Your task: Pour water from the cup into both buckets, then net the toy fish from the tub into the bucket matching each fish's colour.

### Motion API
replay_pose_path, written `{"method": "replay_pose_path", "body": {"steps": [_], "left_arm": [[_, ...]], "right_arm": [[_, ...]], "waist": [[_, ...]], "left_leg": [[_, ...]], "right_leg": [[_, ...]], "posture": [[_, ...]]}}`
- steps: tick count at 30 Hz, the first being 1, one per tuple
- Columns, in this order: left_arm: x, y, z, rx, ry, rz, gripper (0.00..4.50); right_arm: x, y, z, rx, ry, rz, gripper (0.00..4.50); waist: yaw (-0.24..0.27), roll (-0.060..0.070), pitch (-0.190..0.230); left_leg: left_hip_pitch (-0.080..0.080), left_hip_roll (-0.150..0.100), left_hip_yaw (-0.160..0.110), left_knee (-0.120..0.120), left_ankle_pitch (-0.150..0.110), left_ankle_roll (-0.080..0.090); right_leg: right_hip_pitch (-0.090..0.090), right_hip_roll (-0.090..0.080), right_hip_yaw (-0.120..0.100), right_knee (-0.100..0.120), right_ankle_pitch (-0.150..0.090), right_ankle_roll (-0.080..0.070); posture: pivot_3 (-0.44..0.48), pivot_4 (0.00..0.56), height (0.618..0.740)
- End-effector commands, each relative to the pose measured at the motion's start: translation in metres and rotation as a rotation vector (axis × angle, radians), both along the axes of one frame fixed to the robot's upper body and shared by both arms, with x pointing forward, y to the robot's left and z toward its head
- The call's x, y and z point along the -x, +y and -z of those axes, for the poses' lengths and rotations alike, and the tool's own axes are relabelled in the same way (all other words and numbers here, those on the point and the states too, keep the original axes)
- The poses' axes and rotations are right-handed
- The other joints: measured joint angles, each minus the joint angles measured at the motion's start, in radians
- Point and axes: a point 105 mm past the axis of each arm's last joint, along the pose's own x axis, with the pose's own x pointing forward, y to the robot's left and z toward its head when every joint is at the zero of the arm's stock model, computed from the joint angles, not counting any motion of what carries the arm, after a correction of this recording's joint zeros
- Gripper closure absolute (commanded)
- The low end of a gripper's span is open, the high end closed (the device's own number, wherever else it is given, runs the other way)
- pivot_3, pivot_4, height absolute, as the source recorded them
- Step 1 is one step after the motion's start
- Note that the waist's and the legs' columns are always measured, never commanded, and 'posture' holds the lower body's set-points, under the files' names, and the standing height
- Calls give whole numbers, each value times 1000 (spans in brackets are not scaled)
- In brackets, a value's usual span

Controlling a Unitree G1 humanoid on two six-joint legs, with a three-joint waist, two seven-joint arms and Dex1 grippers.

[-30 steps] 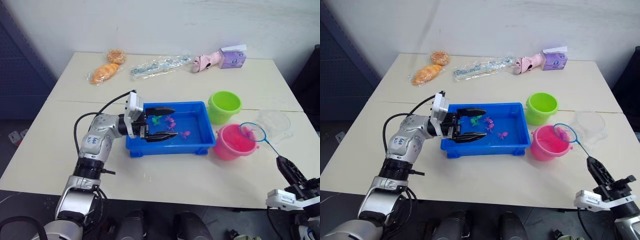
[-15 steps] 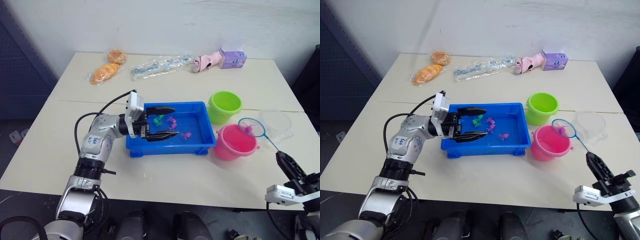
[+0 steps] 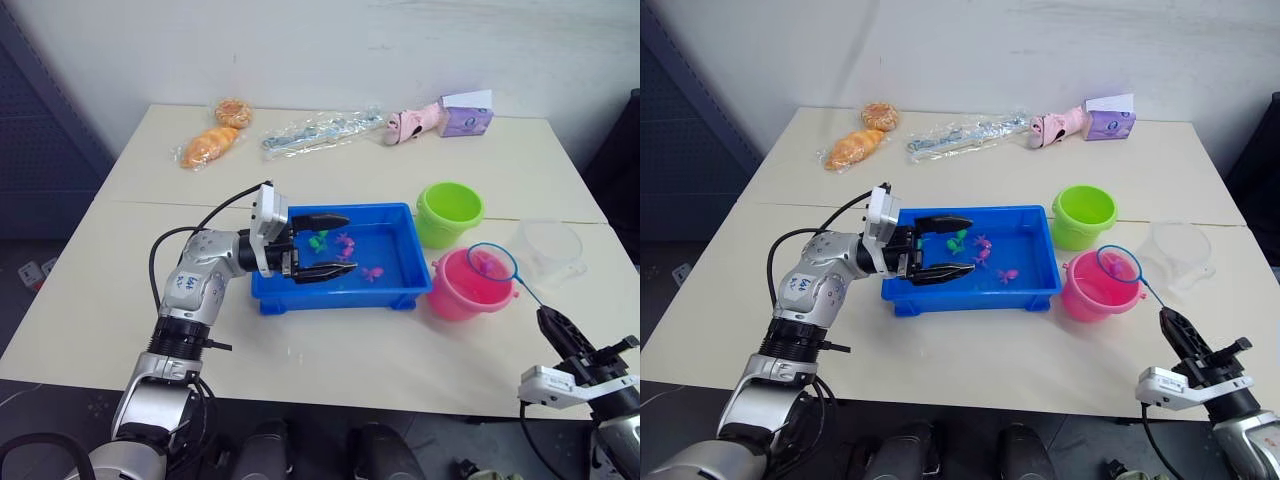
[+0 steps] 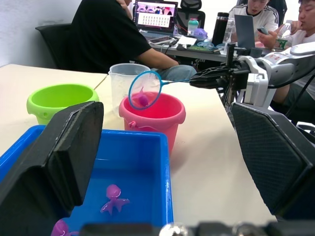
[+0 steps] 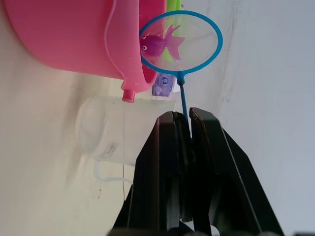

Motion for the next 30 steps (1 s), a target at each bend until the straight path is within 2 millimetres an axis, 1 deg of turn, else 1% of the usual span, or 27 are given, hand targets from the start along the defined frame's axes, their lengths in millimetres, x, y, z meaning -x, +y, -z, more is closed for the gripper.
{"method": "replay_pose_path", "body": {"steps": [1,8,12,16,18,20,23,25,26,27,28,30], "left_arm": [[4,-2,-8,9,-55,4,71],[5,-1,-6,11,-61,-8,71],[5,0,-6,11,-64,-11,71],[5,1,-6,11,-68,-22,71],[6,2,-5,9,-68,-24,71],[6,3,-4,8,-65,-24,71],[6,3,-3,7,-61,-22,71],[6,2,-2,8,-58,-18,71],[6,1,-2,10,-57,-15,71],[7,-1,-2,6,-57,-6,71],[7,-2,-1,3,-57,0,71],[6,0,-3,9,-58,-4,71]], "right_arm": [[-7,1,-6,-10,-11,5,4500],[-18,4,-5,-50,18,18,4500],[-15,5,-6,-57,22,7,4500],[0,7,-32,-13,-61,-44,4500],[7,5,-38,8,-75,-49,4500],[14,-2,-47,37,-109,-25,4500],[16,-8,-53,86,-154,1,4500],[17,-8,-26,76,-64,5,4500],[18,-5,-11,75,-9,-8,4500],[21,3,1,69,34,-46,4500],[22,9,6,67,53,-73,4500],[18,5,-8,74,-4,-43,4500]], "waist": [[1,0,0],[2,0,0],[2,0,0],[4,0,0],[3,0,0],[0,0,0],[1,0,0],[0,-1,0],[1,-1,0],[2,-1,0],[2,0,0],[2,1,0]], "left_leg": [[0,0,0,0,0,0],[0,0,0,0,0,0],[0,0,0,0,0,0],[0,0,0,0,0,0],[0,0,0,0,0,1],[0,0,0,0,0,1],[0,0,0,0,0,0],[0,0,0,-1,0,0],[0,0,0,0,0,0],[0,0,0,0,0,0],[0,0,0,-1,0,0],[0,0,0,-1,0,0]], "right_leg": [[0,0,0,0,0,0],[0,0,0,0,0,0],[0,0,0,0,0,0],[0,0,0,0,0,0],[0,-1,0,0,0,0],[0,-1,0,0,0,0],[0,0,0,0,0,0],[0,0,0,0,0,0],[0,0,0,0,0,0],[0,0,0,0,0,0],[0,0,0,0,0,0],[0,0,0,0,0,0]], "posture": [[0,150,740],[0,150,740],[0,150,740],[0,150,740],[0,150,740],[0,150,740],[0,150,740],[0,150,740],[0,150,740],[0,150,740],[0,150,740],[0,150,740]]}}
